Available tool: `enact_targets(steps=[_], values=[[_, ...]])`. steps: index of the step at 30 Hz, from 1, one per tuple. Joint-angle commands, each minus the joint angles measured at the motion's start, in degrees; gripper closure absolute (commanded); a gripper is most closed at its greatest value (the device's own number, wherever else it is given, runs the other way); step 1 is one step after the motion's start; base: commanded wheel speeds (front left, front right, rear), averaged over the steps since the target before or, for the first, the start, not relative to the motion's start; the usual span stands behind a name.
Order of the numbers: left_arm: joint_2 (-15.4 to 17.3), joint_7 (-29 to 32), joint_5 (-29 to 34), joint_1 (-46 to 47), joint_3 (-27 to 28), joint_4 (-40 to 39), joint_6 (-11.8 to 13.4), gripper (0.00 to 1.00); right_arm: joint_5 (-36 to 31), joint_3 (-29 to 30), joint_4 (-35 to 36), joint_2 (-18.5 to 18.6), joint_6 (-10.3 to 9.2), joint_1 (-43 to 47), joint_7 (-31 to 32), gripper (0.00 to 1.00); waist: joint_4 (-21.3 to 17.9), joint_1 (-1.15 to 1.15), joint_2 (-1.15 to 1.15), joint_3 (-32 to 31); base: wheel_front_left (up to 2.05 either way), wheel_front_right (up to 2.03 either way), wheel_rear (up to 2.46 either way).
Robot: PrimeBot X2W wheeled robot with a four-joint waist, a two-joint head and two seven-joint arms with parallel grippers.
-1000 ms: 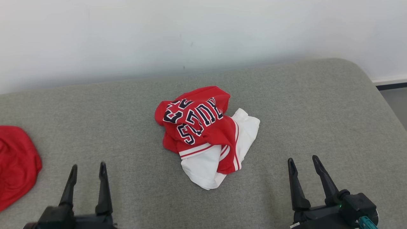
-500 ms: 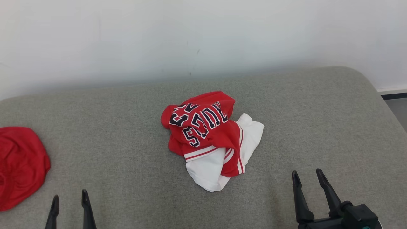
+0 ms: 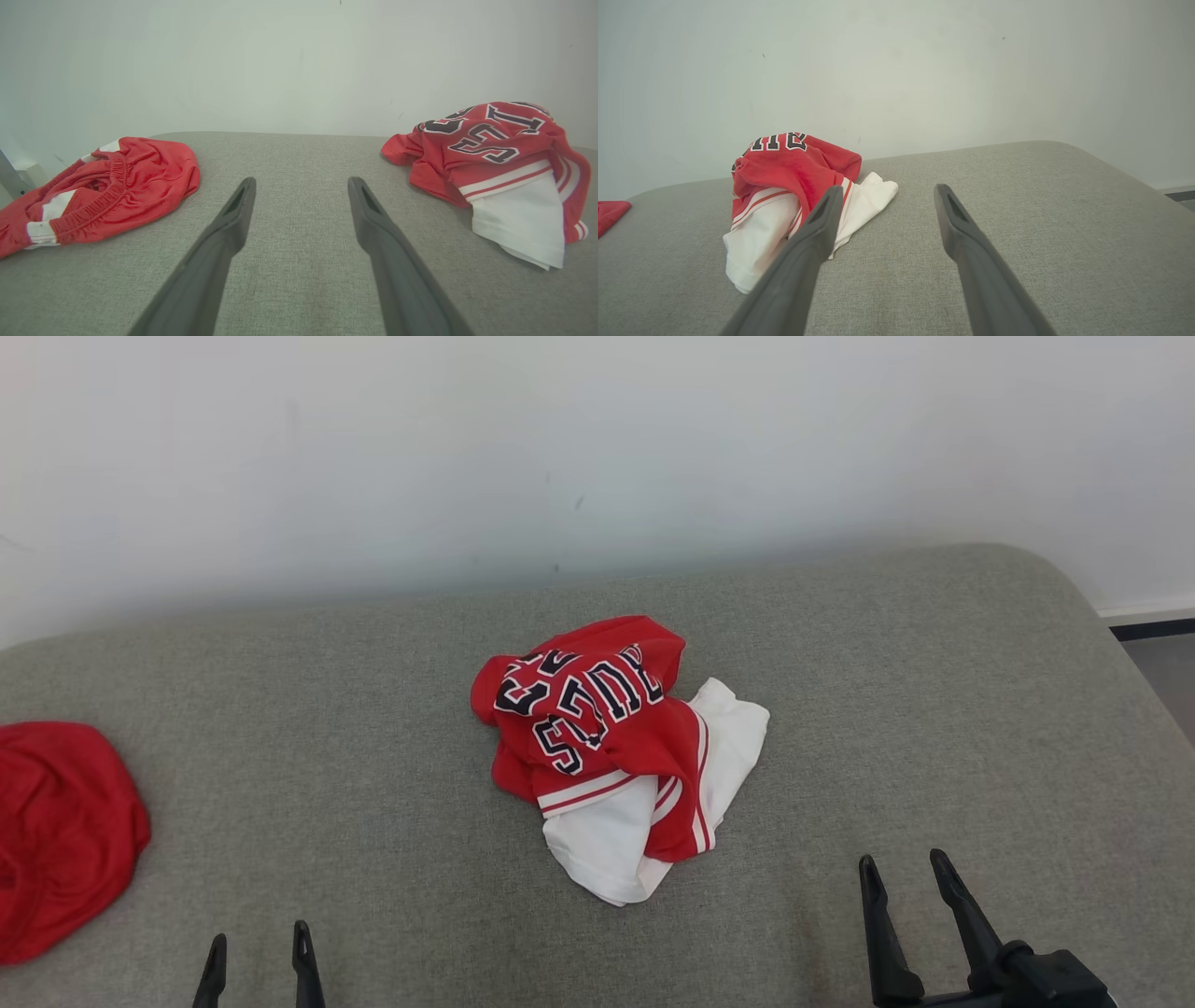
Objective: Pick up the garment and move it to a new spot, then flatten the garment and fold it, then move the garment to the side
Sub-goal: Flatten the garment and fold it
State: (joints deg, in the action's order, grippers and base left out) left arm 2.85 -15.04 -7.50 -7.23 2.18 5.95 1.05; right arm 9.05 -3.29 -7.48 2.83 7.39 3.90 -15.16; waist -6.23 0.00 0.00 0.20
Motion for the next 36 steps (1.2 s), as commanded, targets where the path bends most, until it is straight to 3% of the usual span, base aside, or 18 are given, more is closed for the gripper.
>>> enact_targets(steps=[1,36], values=[[0.06,-0.09,-0.12,-0.73,-0.04,0.06,0.45,0.0,-0.69,0.13,-0.11,0.09,0.2,0.85,-0.12,0.0,0.08,0.0,0.0,0.01,0.0,0.0,0.0],[0.04,-0.09,0.58,0.16,-0.91,-0.08,1.45,0.0,-0.22,-0.14,-0.68,0.1,0.2,0.12,-0.12,0.0,0.1,0.0,0.0,0.73,0.0,0.0,0.0]])
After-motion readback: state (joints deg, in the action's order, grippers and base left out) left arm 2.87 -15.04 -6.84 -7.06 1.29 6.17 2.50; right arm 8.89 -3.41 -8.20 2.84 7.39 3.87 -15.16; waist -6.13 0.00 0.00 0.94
